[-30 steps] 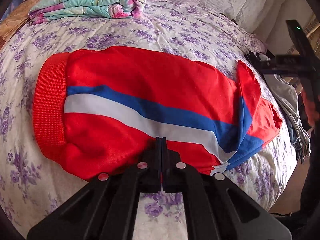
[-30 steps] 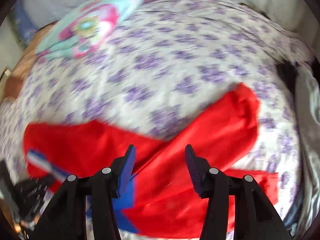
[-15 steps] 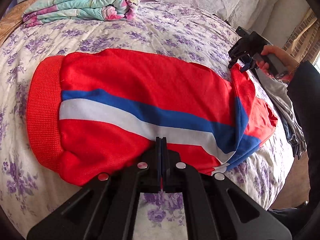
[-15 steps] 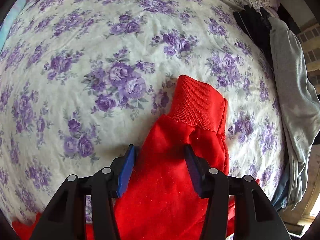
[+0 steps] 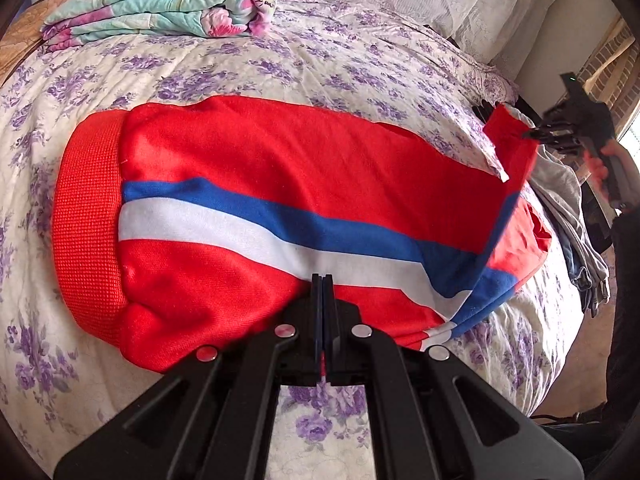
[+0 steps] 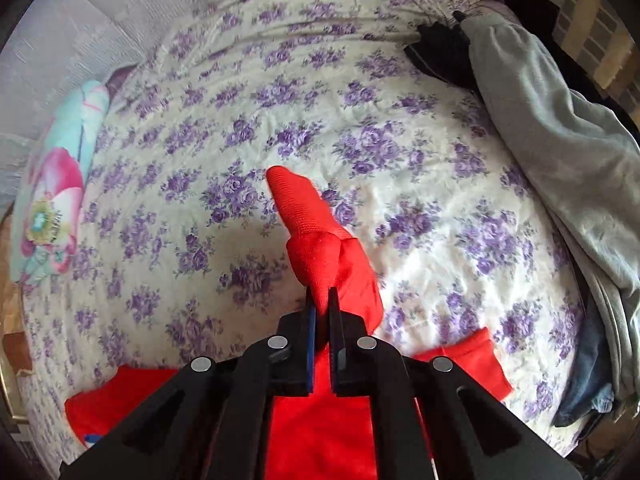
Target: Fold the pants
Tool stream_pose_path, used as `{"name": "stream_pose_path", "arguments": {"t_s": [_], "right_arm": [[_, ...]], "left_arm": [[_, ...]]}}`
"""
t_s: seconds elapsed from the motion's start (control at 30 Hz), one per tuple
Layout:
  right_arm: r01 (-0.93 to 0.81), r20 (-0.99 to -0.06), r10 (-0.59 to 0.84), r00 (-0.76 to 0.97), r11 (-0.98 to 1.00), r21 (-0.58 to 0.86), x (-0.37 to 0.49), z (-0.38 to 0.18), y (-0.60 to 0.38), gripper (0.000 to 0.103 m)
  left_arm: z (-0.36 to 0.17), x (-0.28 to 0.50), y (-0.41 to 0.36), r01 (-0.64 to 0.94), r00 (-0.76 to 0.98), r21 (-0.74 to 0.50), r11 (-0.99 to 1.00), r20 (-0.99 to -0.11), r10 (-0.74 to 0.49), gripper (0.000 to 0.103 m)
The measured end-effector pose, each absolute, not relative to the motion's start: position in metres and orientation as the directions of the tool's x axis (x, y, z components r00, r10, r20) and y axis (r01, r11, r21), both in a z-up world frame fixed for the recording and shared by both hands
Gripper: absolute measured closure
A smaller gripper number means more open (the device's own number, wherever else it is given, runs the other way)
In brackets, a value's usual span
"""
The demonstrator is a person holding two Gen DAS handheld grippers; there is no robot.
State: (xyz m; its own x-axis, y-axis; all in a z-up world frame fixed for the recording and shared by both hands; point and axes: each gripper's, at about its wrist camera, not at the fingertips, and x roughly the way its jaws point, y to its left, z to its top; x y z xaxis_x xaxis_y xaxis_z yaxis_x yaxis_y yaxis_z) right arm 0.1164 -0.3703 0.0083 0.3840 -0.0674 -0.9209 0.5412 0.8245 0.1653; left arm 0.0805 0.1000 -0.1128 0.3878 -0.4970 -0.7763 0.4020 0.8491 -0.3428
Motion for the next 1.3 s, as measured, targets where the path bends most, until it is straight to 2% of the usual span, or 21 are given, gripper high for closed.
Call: {"name": "stream_pose_path", "arguments": {"t_s": [0.13, 0.33, 0.47, 0.63, 0.7, 0.73, 0.83, 0.9, 0.97, 1.13, 1.3], "right_arm": [[0.551, -0.882, -0.036, 0.47, 0.793, 0.261, 0.036, 0.003, -0.399, 0.099], [0.611, -0.892, 0.064, 0.448, 0.706, 0.357, -0.029, -0.106, -0.425, 0.1], [0.556, -0.862, 0.042, 0.504, 0.749, 0.362, -0.033, -0.101, -0.416, 0.097], [0.514, -0.876, 0.056, 0.479, 0.791, 0.332, -0.039, -0.088, -0.406, 0.081], [0.499, -0.89, -0.016, 0.455, 0.833, 0.24, -0.048, -0.072, -0.393, 0.065], [0.483, -0.889, -0.055, 0.454, 0.854, 0.194, -0.052, -0.062, -0.387, 0.065], [0.377, -0.865, -0.074, 0.497, 0.916, 0.138, -0.058, -0.032, -0.353, 0.064], [0.236, -0.835, 0.014, 0.549, 0.956, 0.172, -0.046, -0.014, -0.322, 0.054], [0.057, -0.815, 0.123, 0.566, 0.981, 0.187, -0.02, 0.0, -0.282, 0.051], [-0.269, -0.825, 0.245, 0.509, 0.956, 0.117, 0.082, 0.009, -0.174, 0.051], [-0.406, -0.865, 0.274, 0.42, 0.909, 0.091, 0.177, -0.006, -0.111, 0.052]], "left_arm": [[-0.111, 0.079, 0.096, 0.422, 0.383, -0.309, 0.852, -0.791, -0.477, 0.102], [-0.108, 0.082, 0.091, 0.441, 0.364, -0.269, 0.856, -0.818, -0.445, 0.102], [-0.102, 0.08, 0.088, 0.438, 0.36, -0.232, 0.869, -0.84, -0.405, 0.102], [-0.083, 0.068, 0.09, 0.414, 0.402, -0.192, 0.89, -0.838, -0.368, 0.102], [-0.078, 0.069, 0.093, 0.398, 0.414, -0.193, 0.897, -0.835, -0.363, 0.102], [-0.075, 0.071, 0.094, 0.389, 0.421, -0.194, 0.901, -0.832, -0.361, 0.102], [-0.074, 0.082, 0.1, 0.363, 0.441, -0.189, 0.913, -0.828, -0.346, 0.097], [-0.081, 0.093, 0.106, 0.337, 0.432, -0.196, 0.921, -0.837, -0.336, 0.095], [-0.094, 0.102, 0.112, 0.317, 0.401, -0.221, 0.922, -0.85, -0.342, 0.096], [-0.102, 0.095, 0.127, 0.31, 0.412, -0.286, 0.907, -0.819, -0.4, 0.1], [-0.107, 0.091, 0.137, 0.302, 0.408, -0.33, 0.894, -0.803, -0.434, 0.101]]}}
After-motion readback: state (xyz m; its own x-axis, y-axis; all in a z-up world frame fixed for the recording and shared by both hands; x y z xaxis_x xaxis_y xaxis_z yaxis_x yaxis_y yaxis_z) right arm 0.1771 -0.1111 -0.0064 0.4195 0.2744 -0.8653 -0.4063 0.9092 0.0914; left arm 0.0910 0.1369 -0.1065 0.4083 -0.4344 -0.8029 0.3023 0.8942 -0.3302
